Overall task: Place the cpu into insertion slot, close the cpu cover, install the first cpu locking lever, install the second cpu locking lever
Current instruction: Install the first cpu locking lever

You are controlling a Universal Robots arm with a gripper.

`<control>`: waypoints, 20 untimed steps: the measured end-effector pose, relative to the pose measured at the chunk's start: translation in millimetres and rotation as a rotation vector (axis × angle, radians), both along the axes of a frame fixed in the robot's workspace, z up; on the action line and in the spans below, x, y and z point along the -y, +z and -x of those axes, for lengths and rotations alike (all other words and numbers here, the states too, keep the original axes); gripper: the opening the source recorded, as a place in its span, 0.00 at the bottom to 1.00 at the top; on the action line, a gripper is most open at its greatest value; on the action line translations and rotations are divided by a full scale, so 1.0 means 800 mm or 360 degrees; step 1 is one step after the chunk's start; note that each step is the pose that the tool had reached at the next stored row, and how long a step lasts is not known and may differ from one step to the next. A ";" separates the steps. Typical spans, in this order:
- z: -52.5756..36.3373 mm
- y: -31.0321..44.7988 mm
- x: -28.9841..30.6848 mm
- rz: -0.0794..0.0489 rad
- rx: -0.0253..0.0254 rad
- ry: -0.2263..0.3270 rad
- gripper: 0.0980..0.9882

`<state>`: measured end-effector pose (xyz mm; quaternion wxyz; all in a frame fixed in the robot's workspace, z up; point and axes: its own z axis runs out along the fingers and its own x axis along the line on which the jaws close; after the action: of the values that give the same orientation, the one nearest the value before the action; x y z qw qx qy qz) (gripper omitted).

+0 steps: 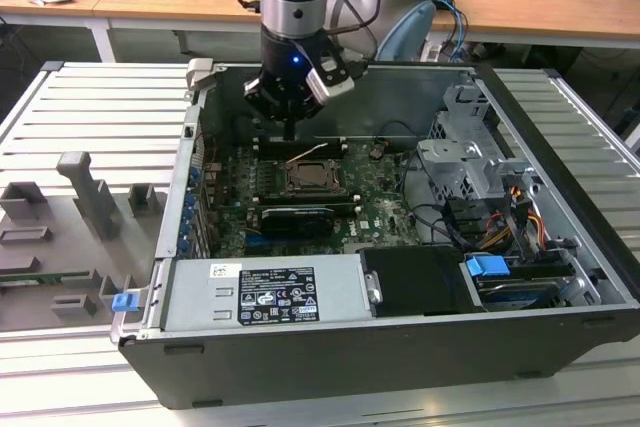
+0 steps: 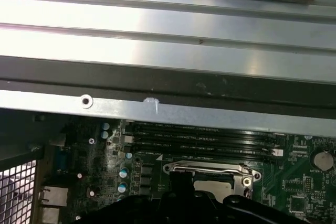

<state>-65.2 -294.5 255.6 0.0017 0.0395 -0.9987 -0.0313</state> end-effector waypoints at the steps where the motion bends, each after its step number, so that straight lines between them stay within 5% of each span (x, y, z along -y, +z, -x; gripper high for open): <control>1: -0.002 -0.0004 0.0000 0.0000 0.00000 0.0000 0.01; 4: -0.006 -0.0019 0.0005 -0.0012 -0.00002 0.0000 0.01; 6: -0.007 -0.0028 0.0021 -0.0085 0.00000 -0.0001 0.01; 10: -0.017 -0.0123 0.0023 -0.0085 0.00035 -0.0010 0.01; 12: -0.022 -0.0263 0.0022 -0.0085 0.00035 -0.0010 0.01; 20: -0.026 -0.0302 0.0022 -0.0086 0.00036 -0.0010 0.01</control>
<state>-44.2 -296.3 231.4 -0.0006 0.0363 -0.9976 -0.0584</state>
